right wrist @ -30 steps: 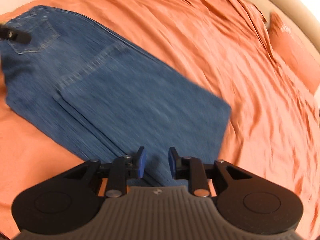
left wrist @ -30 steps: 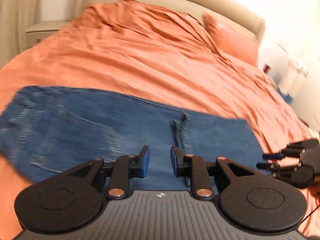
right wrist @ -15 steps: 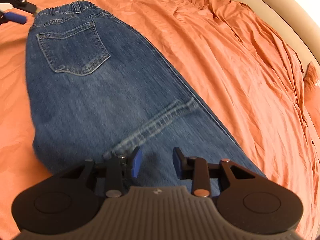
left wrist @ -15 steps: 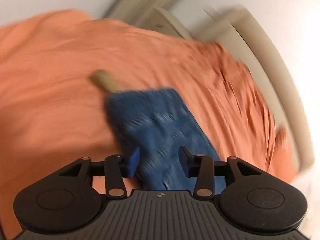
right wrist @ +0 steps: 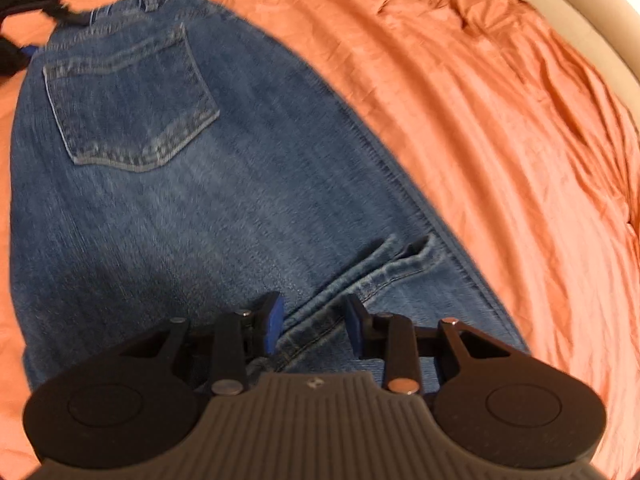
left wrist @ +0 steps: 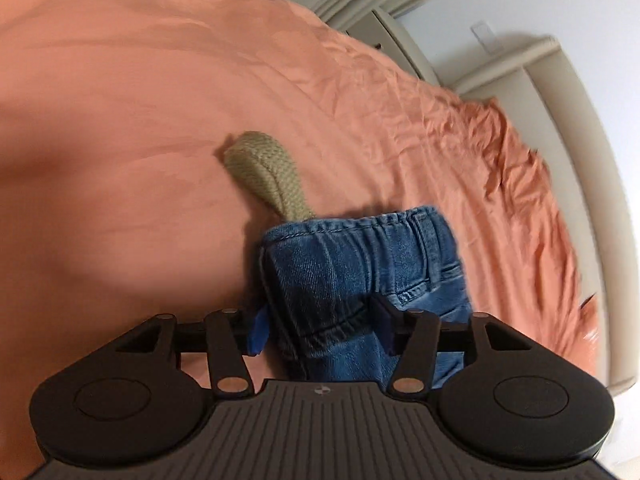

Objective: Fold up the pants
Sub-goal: 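Lift the held waistband and fold it over the jeans with the left gripper, then open the left gripper while the right gripper grasps the waistband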

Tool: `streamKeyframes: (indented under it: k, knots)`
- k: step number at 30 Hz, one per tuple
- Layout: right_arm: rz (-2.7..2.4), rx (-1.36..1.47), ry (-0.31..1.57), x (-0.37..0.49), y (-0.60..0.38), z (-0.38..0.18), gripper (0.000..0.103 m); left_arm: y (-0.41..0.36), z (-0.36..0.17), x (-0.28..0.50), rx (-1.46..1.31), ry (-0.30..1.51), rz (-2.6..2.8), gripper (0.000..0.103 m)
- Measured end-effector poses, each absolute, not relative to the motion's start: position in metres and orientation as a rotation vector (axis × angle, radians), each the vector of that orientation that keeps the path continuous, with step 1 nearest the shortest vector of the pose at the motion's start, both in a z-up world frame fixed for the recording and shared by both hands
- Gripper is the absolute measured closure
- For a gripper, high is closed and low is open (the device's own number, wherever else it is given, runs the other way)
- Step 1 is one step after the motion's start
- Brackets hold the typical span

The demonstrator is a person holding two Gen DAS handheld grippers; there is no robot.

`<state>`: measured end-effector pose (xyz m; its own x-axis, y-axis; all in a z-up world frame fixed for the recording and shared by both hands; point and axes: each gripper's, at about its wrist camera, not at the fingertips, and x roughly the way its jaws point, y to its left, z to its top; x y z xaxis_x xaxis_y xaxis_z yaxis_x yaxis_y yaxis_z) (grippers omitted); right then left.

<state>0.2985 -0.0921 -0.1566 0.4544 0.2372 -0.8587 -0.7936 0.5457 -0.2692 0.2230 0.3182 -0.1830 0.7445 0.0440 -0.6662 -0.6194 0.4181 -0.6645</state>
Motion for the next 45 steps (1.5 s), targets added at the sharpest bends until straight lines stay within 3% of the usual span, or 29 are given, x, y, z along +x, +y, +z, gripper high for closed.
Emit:
streamKeyframes:
  k: [11, 21, 30, 36, 38, 39, 41, 43, 45]
  knots:
    - [0.702, -0.689, 0.891, 0.301, -0.096, -0.163, 0.072, 0.282, -0.15, 0.226, -0.827, 0.549, 0.523, 0.081]
    - [0.66, -0.553, 0.871, 0.278, -0.135, -0.115, 0.073, 0.147, -0.061, 0.212, -0.341, 0.329, 0.26, 0.083]
    - [0.588, -0.511, 0.892, 0.247, -0.189, -0.095, 0.073, -0.005, -0.078, 0.207, 0.12, 0.459, -0.071, 0.083]
    - [0.551, -0.474, 0.923, 0.228, -0.221, -0.101, 0.073, -0.028, -0.123, 0.22, 0.153, 0.717, -0.208, 0.081]
    - [0.551, -0.464, 0.931, 0.222, -0.227, -0.104, 0.073, -0.024, -0.127, 0.224, 0.116, 0.773, -0.236, 0.075]
    - [0.552, -0.459, 0.936, 0.219, -0.229, -0.105, 0.073, -0.015, -0.127, 0.228, 0.076, 0.787, -0.254, 0.071]
    - [0.555, -0.452, 0.939, 0.214, -0.232, -0.106, 0.072, 0.0, -0.125, 0.228, -0.032, 0.817, -0.312, 0.051]
    - [0.556, -0.45, 0.937, 0.209, -0.235, -0.106, 0.071, 0.015, -0.124, 0.228, -0.145, 0.839, -0.367, 0.041]
    - [0.557, -0.44, 0.93, 0.208, -0.235, -0.103, 0.071, 0.026, -0.123, 0.227, -0.215, 0.852, -0.4, 0.039]
